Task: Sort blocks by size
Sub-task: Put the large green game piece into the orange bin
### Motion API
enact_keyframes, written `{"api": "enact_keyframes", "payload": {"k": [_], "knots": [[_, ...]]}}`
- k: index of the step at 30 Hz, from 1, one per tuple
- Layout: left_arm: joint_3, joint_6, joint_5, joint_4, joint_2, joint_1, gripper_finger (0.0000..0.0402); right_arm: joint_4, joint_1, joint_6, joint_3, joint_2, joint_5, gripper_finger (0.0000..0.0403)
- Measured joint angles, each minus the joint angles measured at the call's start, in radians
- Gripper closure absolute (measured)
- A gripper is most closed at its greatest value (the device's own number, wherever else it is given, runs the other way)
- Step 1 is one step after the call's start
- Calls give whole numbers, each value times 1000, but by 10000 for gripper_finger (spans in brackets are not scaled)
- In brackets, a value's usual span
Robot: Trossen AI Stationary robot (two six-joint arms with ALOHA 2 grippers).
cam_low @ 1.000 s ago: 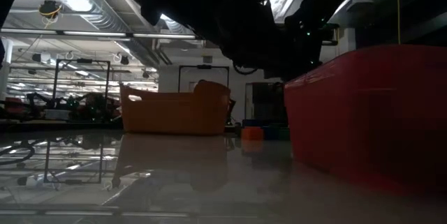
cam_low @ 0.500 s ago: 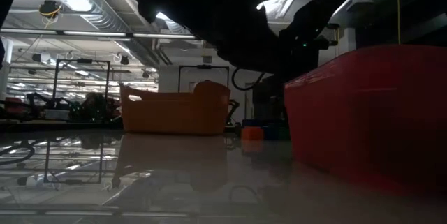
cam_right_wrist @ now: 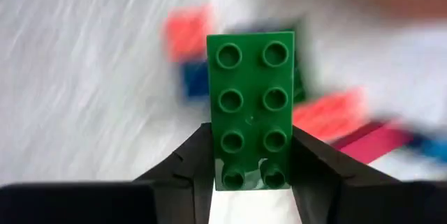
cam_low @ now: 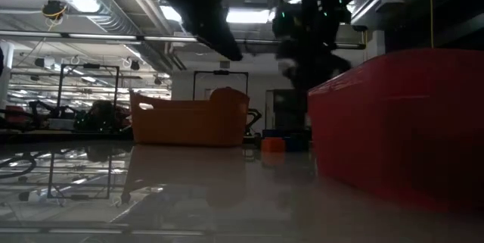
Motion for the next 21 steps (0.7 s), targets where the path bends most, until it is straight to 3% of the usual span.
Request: {"api": "enact_keyframes", "payload": {"k": [4, 12, 21], "knots": [[0, -57, -49, -84, -40, 27, 180, 229, 0, -52, 10, 1, 23, 254], [-21, -101, -48, -100, -47, 55, 180, 680, -8, -81, 11, 1, 23, 253], [-37, -124, -48, -78, -47, 107, 180, 808, -10, -78, 11, 14, 32, 181]]}}
